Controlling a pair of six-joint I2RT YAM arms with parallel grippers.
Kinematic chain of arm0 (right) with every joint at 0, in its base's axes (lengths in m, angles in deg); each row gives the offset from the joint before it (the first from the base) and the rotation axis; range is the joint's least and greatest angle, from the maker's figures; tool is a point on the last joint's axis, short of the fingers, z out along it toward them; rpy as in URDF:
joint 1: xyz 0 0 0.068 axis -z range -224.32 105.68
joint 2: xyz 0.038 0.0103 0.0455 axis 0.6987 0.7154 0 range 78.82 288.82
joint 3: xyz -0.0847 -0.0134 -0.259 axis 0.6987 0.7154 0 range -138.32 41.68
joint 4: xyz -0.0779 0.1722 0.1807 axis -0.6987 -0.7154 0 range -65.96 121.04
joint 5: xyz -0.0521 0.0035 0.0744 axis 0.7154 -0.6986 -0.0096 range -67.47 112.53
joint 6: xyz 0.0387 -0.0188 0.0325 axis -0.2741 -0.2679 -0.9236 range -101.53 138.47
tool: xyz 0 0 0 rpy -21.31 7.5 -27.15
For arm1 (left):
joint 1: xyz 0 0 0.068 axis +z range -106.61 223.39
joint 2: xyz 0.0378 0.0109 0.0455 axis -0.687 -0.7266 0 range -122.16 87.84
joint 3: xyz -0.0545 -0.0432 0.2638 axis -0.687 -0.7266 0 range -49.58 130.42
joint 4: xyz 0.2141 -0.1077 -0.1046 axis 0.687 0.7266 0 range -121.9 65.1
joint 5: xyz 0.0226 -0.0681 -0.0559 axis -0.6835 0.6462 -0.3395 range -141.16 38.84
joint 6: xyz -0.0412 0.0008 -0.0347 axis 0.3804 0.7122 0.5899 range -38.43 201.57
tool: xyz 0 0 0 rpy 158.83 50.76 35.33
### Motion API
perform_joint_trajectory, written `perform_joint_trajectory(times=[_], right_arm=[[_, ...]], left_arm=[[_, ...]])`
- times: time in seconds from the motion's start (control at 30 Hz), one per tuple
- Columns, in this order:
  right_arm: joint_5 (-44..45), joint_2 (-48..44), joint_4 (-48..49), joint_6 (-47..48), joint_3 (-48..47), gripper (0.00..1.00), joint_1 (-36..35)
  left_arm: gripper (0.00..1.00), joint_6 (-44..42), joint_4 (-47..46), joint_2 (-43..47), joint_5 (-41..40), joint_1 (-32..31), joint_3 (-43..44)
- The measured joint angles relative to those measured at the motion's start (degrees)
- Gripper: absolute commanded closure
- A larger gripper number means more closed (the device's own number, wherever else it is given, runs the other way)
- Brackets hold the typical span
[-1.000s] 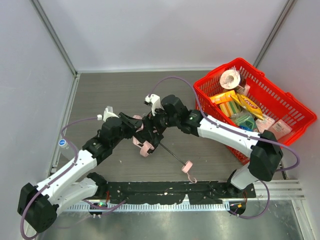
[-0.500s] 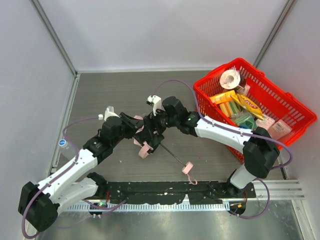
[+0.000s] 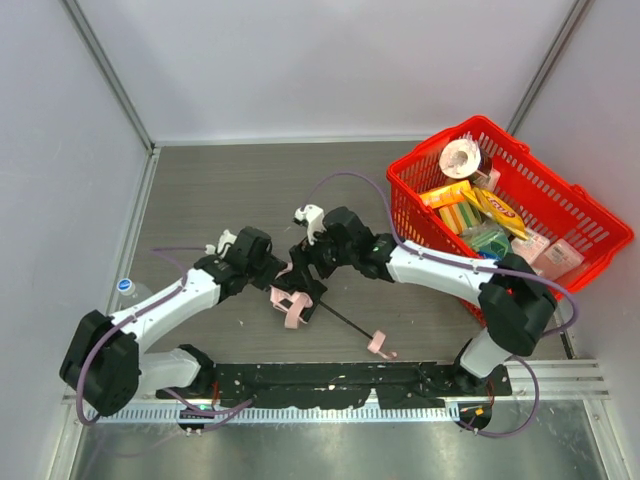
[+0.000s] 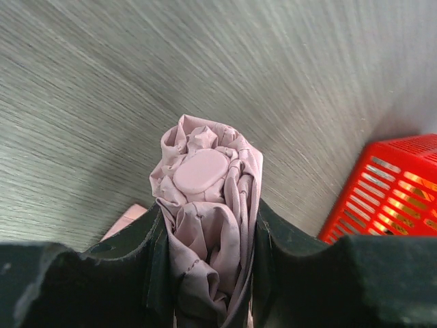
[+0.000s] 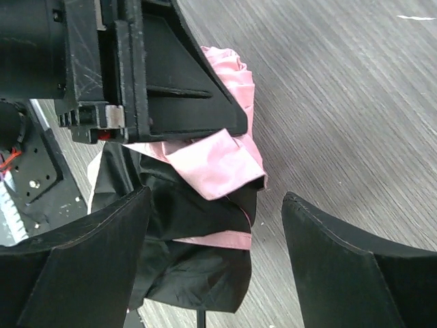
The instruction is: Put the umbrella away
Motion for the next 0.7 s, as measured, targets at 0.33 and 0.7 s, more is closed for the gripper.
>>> perform_joint_trajectory(times=[0.33,0.7], right_arm=[[-0.07,9.29,6.95,3.3,0.31,0.26,-3.06],[10.34,12.61,17.55,6.21,6.45,0.19,-9.07]], left_arm=[[1.0,3.08,0.9,-6.27,-0.57,0.02,0.2],[1.0,7.61,3.23,-8.81,0.37,1.68,-0.57]])
